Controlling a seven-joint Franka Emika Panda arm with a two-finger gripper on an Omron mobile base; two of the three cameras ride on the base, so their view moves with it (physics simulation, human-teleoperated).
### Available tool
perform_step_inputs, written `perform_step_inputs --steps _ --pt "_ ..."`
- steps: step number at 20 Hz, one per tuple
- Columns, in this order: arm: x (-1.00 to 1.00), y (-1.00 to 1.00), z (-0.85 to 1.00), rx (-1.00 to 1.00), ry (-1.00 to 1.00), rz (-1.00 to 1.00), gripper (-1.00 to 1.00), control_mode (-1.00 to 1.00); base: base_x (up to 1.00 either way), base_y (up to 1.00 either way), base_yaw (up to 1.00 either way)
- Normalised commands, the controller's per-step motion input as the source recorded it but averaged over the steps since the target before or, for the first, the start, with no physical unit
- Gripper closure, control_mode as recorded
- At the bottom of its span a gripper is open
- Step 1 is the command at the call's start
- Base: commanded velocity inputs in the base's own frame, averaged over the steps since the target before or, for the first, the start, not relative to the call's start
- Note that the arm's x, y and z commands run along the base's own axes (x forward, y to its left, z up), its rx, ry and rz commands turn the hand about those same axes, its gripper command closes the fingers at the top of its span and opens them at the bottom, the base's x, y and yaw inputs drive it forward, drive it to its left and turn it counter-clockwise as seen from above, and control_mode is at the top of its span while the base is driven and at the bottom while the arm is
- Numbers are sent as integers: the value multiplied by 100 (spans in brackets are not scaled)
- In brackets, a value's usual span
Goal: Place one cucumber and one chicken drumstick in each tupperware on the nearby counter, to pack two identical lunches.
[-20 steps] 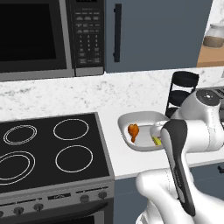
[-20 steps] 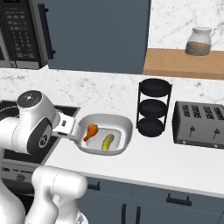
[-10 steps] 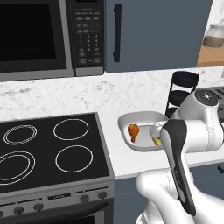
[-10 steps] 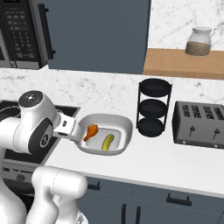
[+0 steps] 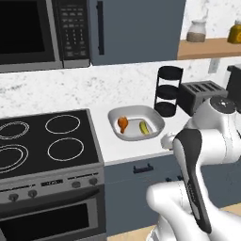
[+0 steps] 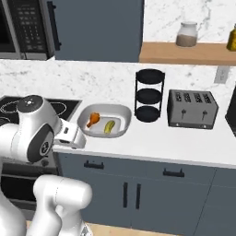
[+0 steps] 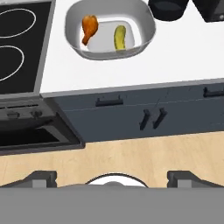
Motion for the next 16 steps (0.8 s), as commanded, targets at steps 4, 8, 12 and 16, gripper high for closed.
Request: perform_step_inputs --steps 4,8,12,16 --pt "0 0 0 0 0 0 -100 100 -88 -97 -23" --pt "0 0 0 0 0 0 -100 100 -26 -100 -26" --pt "0 0 0 0 0 0 -100 100 0 -100 -27" --pt "0 0 0 0 0 0 -100 100 0 -100 -20"
